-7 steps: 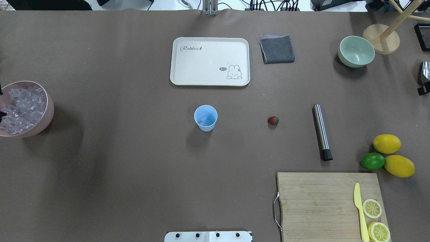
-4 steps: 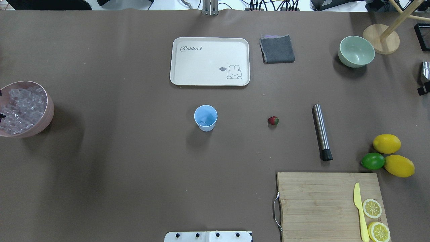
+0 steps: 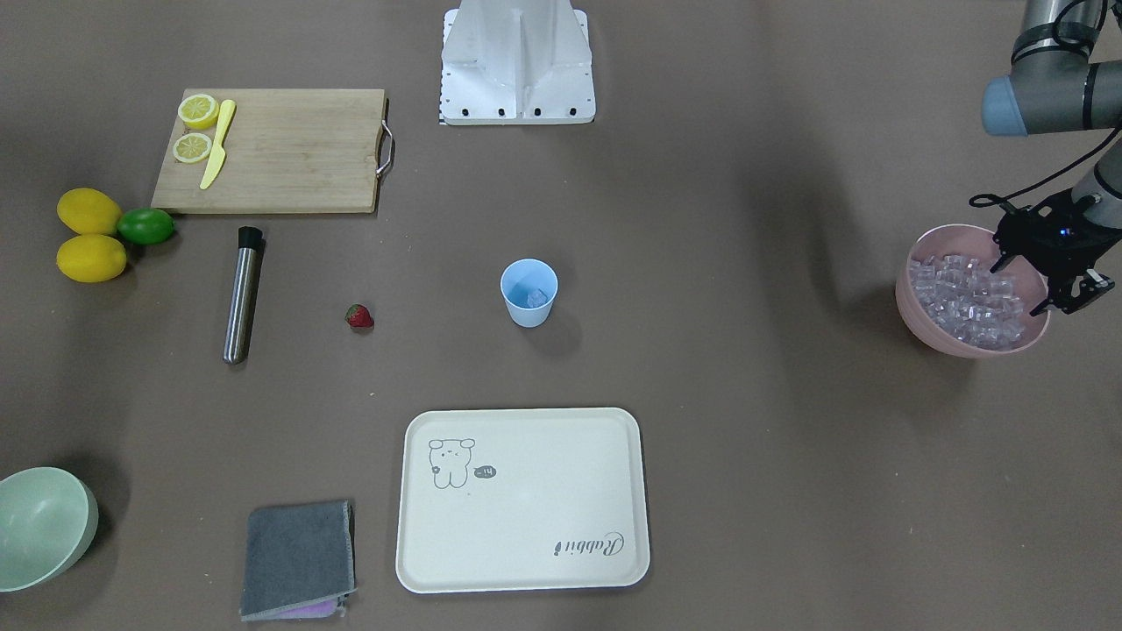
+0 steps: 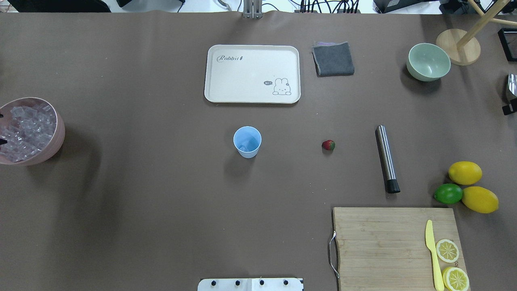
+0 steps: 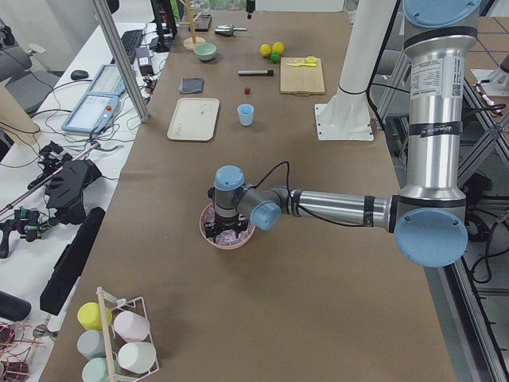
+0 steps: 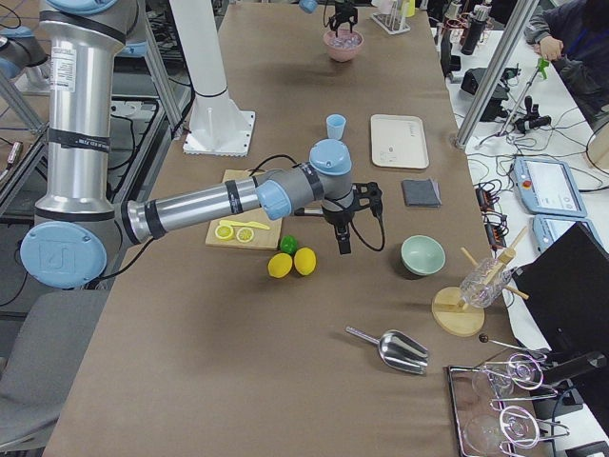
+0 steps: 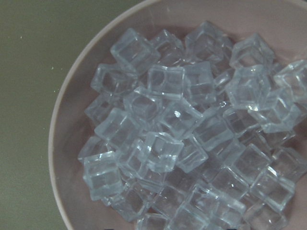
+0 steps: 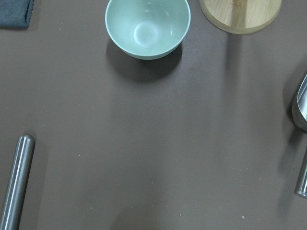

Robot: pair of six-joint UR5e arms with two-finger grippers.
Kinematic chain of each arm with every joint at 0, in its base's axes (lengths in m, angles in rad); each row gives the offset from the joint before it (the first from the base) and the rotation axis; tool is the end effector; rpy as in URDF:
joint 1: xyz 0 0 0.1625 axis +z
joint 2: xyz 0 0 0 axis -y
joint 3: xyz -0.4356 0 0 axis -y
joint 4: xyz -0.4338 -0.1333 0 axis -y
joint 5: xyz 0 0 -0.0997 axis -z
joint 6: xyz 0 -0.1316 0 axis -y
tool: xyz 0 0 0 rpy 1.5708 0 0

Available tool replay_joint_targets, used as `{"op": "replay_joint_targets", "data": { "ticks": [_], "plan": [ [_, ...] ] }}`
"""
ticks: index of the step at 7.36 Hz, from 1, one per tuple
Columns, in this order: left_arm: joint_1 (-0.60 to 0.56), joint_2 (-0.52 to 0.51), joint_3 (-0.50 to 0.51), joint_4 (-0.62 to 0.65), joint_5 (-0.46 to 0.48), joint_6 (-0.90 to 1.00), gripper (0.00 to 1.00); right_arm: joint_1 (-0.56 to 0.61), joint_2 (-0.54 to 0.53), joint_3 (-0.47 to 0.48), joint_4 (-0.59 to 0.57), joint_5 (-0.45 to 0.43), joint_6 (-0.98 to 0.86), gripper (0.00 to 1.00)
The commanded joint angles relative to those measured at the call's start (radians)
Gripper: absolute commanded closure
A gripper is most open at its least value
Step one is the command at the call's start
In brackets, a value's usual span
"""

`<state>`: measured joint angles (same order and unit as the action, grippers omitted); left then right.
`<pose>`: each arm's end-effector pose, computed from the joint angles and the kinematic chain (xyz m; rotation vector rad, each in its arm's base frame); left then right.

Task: Mash ice and strawberries in cup
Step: 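Lower the left gripper into the bowl and grasp another ice cube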

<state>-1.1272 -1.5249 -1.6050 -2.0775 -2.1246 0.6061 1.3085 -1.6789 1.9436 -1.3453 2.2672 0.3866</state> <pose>0.1802 -0.5285 0.6538 0.5554 0.5308 1.1378 -0.0843 -0.5025 0.5242 0.2278 -0.7955 -0.0535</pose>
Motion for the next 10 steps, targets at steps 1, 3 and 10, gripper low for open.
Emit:
{"op": "replay_joint_targets", "data": {
  "ticks": [1, 3, 10],
  "plan": [
    [0.001, -0.001, 0.010, -0.022, 0.000, -0.003, 0.19, 0.000, 0.001, 0.000, 0.000, 0.000, 0.000, 0.00],
    [0.003, -0.004, 0.010, -0.021, 0.000, -0.006, 0.27, 0.000, 0.001, 0.000, 0.000, 0.000, 0.000, 0.00],
    [0.003, -0.014, 0.008, -0.019, -0.090, -0.006, 0.86, 0.000, 0.001, 0.000, 0.000, 0.000, 0.002, 0.00]
  ]
}}
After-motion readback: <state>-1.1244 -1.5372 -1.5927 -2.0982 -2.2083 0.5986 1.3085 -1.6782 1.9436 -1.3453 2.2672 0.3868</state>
